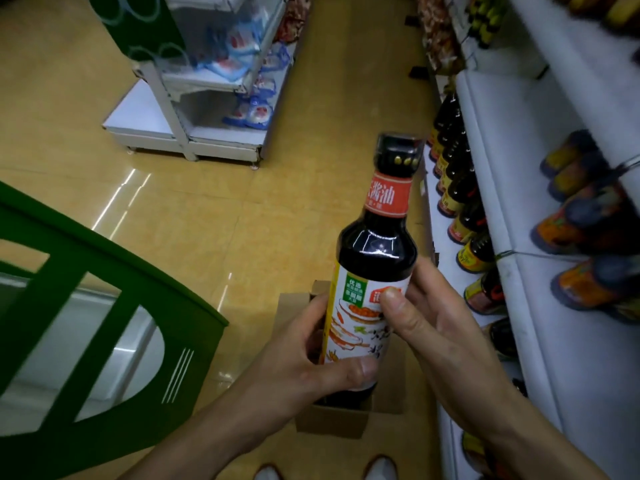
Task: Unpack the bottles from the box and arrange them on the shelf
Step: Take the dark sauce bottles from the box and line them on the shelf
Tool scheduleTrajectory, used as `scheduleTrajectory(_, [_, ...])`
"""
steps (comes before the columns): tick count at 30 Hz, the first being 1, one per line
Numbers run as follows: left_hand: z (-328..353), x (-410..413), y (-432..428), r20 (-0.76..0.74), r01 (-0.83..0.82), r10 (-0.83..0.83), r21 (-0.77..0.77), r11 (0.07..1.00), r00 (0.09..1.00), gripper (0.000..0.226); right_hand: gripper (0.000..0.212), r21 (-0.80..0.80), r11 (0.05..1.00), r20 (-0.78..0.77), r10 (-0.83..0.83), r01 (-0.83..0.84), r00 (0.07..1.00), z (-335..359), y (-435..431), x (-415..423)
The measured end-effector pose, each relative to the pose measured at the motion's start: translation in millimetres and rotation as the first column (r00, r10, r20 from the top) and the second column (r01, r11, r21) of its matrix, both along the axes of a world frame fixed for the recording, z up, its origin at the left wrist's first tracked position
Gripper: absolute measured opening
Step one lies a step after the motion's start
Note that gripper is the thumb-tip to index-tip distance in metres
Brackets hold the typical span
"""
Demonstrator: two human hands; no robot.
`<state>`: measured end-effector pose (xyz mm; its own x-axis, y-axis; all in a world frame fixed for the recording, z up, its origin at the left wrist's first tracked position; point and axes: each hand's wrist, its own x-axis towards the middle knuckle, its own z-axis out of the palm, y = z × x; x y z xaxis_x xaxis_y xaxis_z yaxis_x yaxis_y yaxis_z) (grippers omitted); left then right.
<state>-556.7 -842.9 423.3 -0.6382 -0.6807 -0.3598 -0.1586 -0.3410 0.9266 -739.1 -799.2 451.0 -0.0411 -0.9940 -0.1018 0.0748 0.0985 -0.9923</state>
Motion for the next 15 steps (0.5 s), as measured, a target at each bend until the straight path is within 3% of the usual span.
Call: scheduleTrajectory(15, [188.9, -28.0, 24.5, -0.003, -0.037, 0.036, -0.057, 0.998, 0.999, 0.056, 0.053, -0.062, 0.997, -0.078, -0.049, 0.044, 0.996, 186.0, 19.9, -22.9])
